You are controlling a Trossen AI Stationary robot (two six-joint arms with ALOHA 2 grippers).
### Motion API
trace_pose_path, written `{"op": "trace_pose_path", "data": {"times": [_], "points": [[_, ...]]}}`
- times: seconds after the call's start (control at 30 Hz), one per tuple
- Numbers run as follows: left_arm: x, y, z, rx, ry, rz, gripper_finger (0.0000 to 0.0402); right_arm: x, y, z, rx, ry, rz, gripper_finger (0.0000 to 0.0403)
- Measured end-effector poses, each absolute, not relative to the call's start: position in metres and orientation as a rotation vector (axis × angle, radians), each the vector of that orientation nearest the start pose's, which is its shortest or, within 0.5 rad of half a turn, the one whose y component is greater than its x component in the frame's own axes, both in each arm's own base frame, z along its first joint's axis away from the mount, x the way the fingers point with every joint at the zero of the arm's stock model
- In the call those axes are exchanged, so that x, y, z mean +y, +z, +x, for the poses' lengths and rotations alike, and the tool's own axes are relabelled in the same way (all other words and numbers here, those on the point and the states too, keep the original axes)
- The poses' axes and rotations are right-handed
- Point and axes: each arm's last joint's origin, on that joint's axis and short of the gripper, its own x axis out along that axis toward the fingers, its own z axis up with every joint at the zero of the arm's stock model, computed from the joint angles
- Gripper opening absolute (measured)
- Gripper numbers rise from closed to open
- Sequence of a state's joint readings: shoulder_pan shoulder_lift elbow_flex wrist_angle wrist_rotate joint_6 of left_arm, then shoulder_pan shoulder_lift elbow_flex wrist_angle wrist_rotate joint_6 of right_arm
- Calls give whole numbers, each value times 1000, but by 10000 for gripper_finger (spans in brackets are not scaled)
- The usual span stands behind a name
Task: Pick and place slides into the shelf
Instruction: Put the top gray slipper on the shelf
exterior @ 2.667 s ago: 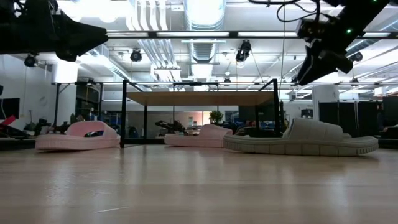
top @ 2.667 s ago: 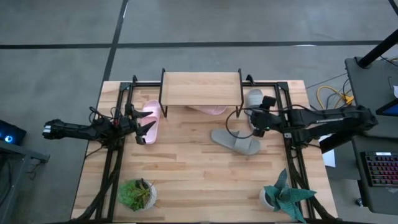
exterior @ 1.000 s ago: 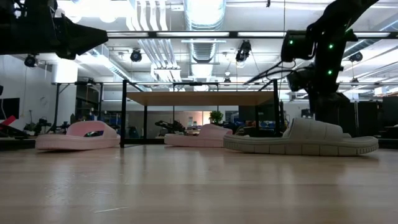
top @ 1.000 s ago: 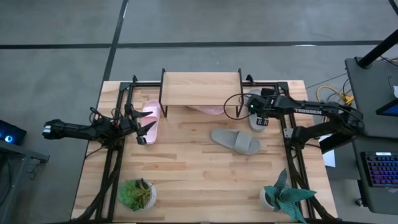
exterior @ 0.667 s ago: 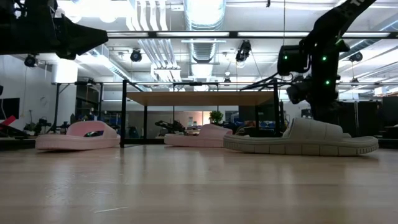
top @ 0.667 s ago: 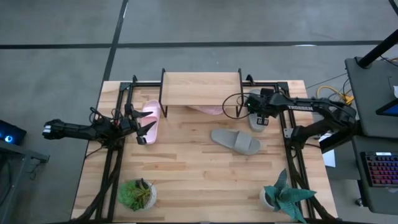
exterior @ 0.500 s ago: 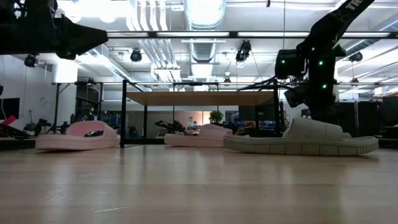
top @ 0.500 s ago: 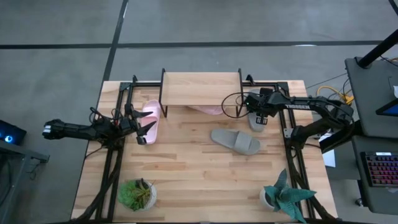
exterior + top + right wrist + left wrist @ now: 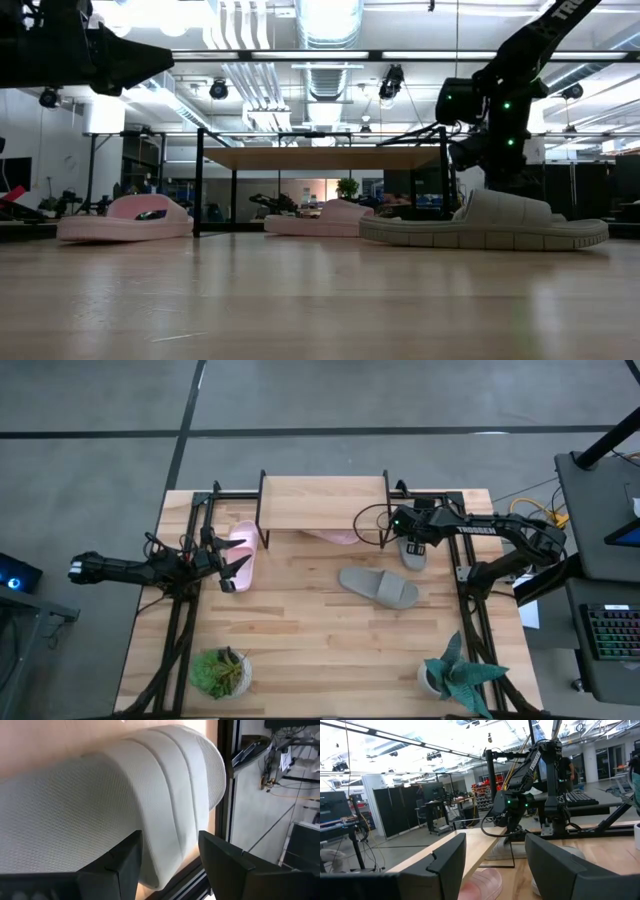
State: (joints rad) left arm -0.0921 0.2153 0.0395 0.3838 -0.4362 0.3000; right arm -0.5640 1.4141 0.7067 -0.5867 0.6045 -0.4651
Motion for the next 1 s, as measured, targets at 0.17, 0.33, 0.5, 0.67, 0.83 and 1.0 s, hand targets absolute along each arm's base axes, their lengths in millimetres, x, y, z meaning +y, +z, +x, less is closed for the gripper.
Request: {"op": "trace_pose_path", "data": {"times": [0.17, 0.33, 0.5, 0.67, 0.83, 1.0], "points": [[2, 196, 106, -149, 370, 242, 190, -137, 163, 185, 1561, -658, -378, 185], [2, 196, 106, -149, 370, 241, 190, -137, 163, 187, 1535, -686, -360, 178], [2, 195, 106, -148, 370, 242, 190, -138, 163, 187, 1532, -687, -361, 150], [2, 196, 106, -148, 370, 242, 190, -137, 163, 187, 1533, -684, -362, 101], [2, 196, 106, -149, 370, 242, 190, -137, 163, 187, 1535, -682, -363, 45], [2, 195, 106, -148, 370, 242, 190, -137, 163, 186, 1546, -673, -369, 13]]}}
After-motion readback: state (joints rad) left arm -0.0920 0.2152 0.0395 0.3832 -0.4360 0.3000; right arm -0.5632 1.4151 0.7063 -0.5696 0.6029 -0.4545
